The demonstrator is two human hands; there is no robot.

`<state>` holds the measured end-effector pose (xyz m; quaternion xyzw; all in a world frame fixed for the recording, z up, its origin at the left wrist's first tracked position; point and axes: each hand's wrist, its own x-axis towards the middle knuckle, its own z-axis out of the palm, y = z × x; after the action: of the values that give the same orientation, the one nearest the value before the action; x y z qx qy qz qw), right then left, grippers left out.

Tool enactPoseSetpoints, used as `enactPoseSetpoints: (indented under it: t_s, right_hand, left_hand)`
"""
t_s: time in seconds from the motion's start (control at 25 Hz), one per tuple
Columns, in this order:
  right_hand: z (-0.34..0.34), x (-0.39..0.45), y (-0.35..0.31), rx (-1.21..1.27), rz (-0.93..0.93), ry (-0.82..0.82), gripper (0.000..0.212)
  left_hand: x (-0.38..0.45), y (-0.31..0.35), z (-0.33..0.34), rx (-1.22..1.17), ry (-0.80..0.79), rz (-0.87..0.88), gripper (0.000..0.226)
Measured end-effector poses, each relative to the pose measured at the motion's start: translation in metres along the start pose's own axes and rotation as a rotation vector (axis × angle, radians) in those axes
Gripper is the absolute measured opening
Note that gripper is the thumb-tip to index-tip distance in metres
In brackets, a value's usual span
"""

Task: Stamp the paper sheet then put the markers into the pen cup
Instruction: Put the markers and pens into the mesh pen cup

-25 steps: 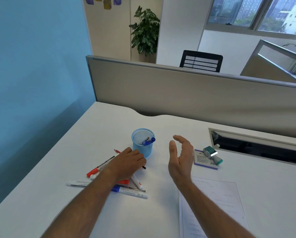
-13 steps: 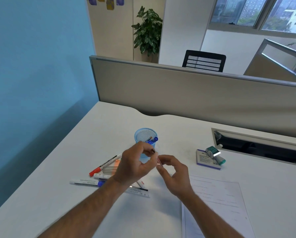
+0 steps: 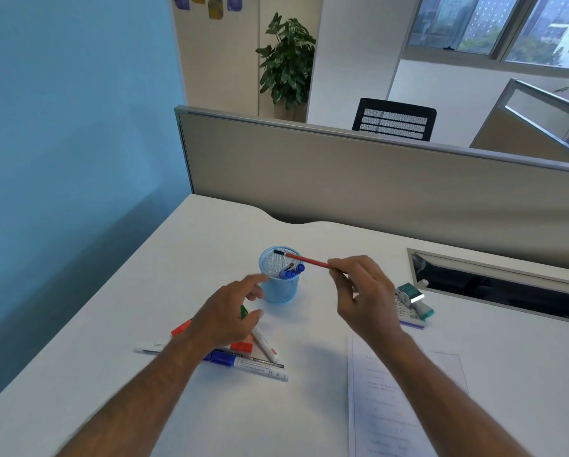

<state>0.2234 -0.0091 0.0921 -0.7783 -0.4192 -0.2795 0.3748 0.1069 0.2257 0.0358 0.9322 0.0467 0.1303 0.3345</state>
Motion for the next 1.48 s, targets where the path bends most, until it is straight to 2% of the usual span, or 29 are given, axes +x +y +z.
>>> enactPoseSetpoints:
  t_s: [0.12,0.24,0.52,0.64,0.76,0.84,0.92,1.0,1.12,1.24,1.36,1.48]
  right_hand:
    - [0.000,0.021,-0.014,-0.089,-0.105,-0.100,0.007]
    - [0.008,0.035,-0.028,-0.115,-0.050,-0.305,0.006]
    - [0.041,0.055,-0.028,-0.171,0.273,-0.609,0.027]
    - [0.052,0.054,-0.021,-0.147,0.369,-0.656,0.037]
    - [0.052,0.042,-0.016,-0.101,0.397,-0.602,0.065]
    - [0.048,0.032,-0.018,-0.110,0.359,-0.477,0.070]
    - [0.043,0.019,-0.020,-0.027,0.321,-0.270,0.058]
    - [0.038,0.003,-0.021,0.146,0.285,-0.132,0.042]
    - [0.038,-0.018,-0.026,0.358,0.239,-0.170,0.037]
    - [0.043,-0.029,-0.031,0.448,0.245,-0.193,0.031]
    - [0.042,-0.027,-0.035,0.426,0.256,-0.105,0.029]
    - [0.034,-0.014,-0.036,0.372,0.270,0.031,0.033]
  left_hand:
    - [-0.001,-0.008,0.002,0.258,-0.207,0.165,0.035]
    - [0.001,-0.006,0.005,0.392,-0.369,0.246,0.031]
    - [0.005,0.002,0.007,0.472,-0.440,0.312,0.030]
    - [0.007,0.002,0.011,0.521,-0.417,0.326,0.030]
    - [0.007,0.001,0.017,0.508,-0.326,0.363,0.023]
    - [0.007,0.003,0.016,0.442,-0.211,0.366,0.014]
    - [0.006,0.009,0.016,0.301,-0.057,0.328,0.013]
    - [0.005,0.016,0.015,0.087,0.081,0.255,0.018]
    - [0.003,0.029,0.017,-0.153,0.207,0.166,0.019]
    - [0.004,0.039,0.022,-0.284,0.245,0.144,0.019]
    - [0.004,0.036,0.023,-0.319,0.240,0.127,0.027]
    - [0.003,0.015,0.015,-0.232,0.245,0.067,0.030]
